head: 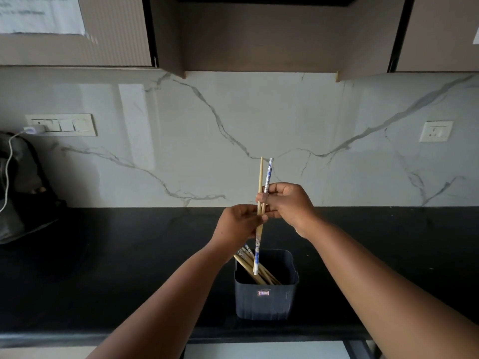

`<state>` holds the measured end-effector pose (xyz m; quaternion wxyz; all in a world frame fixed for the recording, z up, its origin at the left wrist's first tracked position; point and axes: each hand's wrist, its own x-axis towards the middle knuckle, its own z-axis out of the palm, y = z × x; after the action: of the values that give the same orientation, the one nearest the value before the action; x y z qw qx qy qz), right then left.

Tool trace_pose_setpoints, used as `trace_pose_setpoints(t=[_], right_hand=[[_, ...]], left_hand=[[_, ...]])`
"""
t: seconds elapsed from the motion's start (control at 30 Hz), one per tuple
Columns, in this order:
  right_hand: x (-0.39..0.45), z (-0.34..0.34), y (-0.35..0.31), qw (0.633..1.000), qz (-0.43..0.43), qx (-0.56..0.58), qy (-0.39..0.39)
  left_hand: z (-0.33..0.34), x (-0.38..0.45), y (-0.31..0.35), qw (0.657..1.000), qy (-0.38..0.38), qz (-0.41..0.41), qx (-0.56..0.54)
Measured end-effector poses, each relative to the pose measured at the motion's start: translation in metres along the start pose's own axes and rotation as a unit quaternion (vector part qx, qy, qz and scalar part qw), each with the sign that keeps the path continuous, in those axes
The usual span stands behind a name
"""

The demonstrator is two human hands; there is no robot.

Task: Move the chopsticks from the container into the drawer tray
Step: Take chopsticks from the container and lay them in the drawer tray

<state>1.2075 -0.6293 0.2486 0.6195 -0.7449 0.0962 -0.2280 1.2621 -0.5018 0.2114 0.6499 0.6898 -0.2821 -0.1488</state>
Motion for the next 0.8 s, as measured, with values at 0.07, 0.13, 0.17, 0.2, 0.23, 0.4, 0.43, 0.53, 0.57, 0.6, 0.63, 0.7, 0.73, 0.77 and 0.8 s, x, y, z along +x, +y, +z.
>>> trace_pose_setpoints(t=[0.07,0.13,0.17,0.2,0.23,0.4,0.43,0.53,0.57,0.6,0.63,0.7,0.73,0.77,0.8], right_hand=[[-0.002,0.001,0.002,1.0,0.008,0.007,-0.003],[-0.003,0.0,0.0,1.0,0.014,0.012,-0.007],[-0.003,-0.002,-0.002,1.0,0.016,0.005,-0.005],[-0.002,-0.005,-0.005,1.0,0.014,-0.006,-0.002],[-0.001,-0.009,-0.01,1.0,0.009,-0.015,0.003],[0.002,-0.029,-0.044,0.995,-0.1,0.005,-0.022],[0.001,-0.03,-0.047,0.989,-0.139,-0.018,-0.037],[-0.007,-0.03,-0.04,0.922,-0.313,-0.22,-0.068],[-0.009,-0.031,-0.031,0.864,-0.385,-0.315,-0.073],[-0.01,-0.033,-0.021,0.796,-0.448,-0.398,-0.079],[-0.011,-0.036,-0.01,0.734,-0.494,-0.458,-0.086],[-0.013,-0.039,0.015,0.659,-0.542,-0.514,-0.091],[-0.016,-0.041,0.026,0.642,-0.554,-0.524,-0.088],[-0.017,-0.042,0.035,0.634,-0.56,-0.527,-0.083],[-0.018,-0.043,0.043,0.631,-0.565,-0.526,-0.074]], left_hand=[[0.001,-0.002,-0.001,1.0,0.005,-0.007,-0.006],[0.0,-0.003,0.0,0.999,0.01,-0.02,-0.031],[0.0,-0.003,0.0,0.999,0.014,-0.026,-0.044],[-0.002,-0.002,0.001,0.998,0.017,-0.031,-0.056],[-0.004,-0.001,0.0,0.997,0.02,-0.035,-0.065],[-0.015,0.002,0.002,0.989,0.006,-0.074,-0.128],[-0.016,0.003,0.003,0.987,0.001,-0.082,-0.139],[-0.016,0.002,0.003,0.978,-0.024,-0.101,-0.181],[-0.015,0.002,0.003,0.975,-0.032,-0.104,-0.193],[-0.015,0.002,0.003,0.972,-0.04,-0.106,-0.204],[-0.015,0.002,0.003,0.97,-0.047,-0.109,-0.211],[-0.016,0.002,0.002,0.966,-0.058,-0.119,-0.224],[-0.017,0.002,0.001,0.963,-0.063,-0.123,-0.23],[-0.017,0.003,-0.001,0.961,-0.066,-0.126,-0.236],[-0.017,0.004,-0.002,0.96,-0.069,-0.129,-0.24]])
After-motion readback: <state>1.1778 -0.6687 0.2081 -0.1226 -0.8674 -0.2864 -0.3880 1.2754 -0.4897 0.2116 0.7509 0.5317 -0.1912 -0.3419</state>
